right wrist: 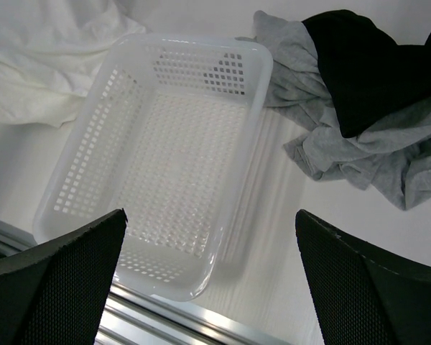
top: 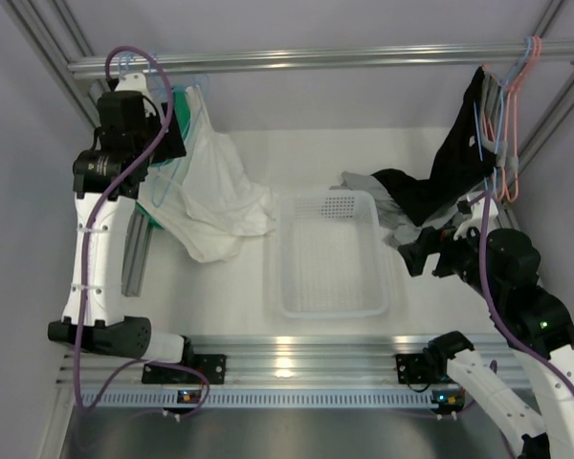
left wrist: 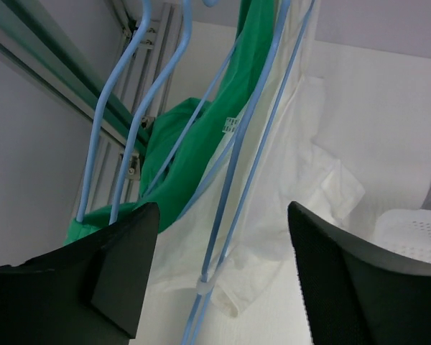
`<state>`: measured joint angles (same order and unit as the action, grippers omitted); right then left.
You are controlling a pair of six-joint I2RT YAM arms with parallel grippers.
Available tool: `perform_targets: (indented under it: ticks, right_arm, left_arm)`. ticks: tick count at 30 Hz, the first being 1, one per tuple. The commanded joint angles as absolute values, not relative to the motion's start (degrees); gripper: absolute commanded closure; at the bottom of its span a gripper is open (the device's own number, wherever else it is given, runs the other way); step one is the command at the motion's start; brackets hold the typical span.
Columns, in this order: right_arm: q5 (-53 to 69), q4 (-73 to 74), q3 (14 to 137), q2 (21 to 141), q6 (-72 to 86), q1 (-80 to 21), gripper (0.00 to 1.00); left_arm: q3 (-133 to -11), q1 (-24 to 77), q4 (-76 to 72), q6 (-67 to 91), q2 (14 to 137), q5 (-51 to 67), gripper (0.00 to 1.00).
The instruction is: Remove the tank top from the hanger
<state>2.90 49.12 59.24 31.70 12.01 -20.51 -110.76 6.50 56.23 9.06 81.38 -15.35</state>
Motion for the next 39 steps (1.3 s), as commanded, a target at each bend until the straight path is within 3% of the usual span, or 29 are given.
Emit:
perform_targets:
  ticks: [1, 4, 7, 8, 12, 17, 20, 30, 39]
  right_arm:
    - [5.88, 45.44, 60.03, 32.08, 12.13, -21.18, 0.01]
    - [8.25, 45.35, 59.85, 31.82, 12.57, -21.18, 0.01]
    - [8.61, 45.35, 59.68, 31.91, 12.48, -21.18, 0.01]
    - [8.7, 45.44, 59.5, 31.82, 12.57, -21.27, 0.0]
    - [8.88, 45.27, 58.89, 32.08, 12.83, -21.27, 0.01]
    - [9.75, 44.83, 58.27, 32.26, 13.18, -21.18, 0.01]
    - [9.75, 44.65, 57.83, 32.08, 13.27, -21.27, 0.01]
    - [10.28, 42.36, 56.43, 31.64, 14.41, -21.18, 0.01]
    - [10.28, 42.27, 55.11, 30.41, 14.33, -21.27, 0.01]
  left_arm:
    - [-108.03, 3.87, 49.49, 7.82, 81.3, -8.56, 0.27]
    - [-108.19, 2.46, 48.26, 8.35, 82.18, -3.63, 0.51]
    - [-107.76, 2.46, 46.94, 8.44, 82.18, -0.54, 0.57]
    - [-107.67, 2.46, 46.76, 8.44, 82.09, -0.27, 0.66]
    - [-107.58, 2.37, 46.32, 7.74, 82.18, -0.61, 0.79]
    - [-107.32, 2.46, 46.23, 7.82, 82.97, -0.79, 0.84]
    - [-107.14, 2.46, 46.23, 8.17, 83.41, -1.23, 1.0]
    - [-109.86, 2.46, 42.02, 9.66, 81.22, -2.2, 1.0]
    - [-110.04, 2.55, 38.85, 10.9, 78.23, 4.65, 1.0]
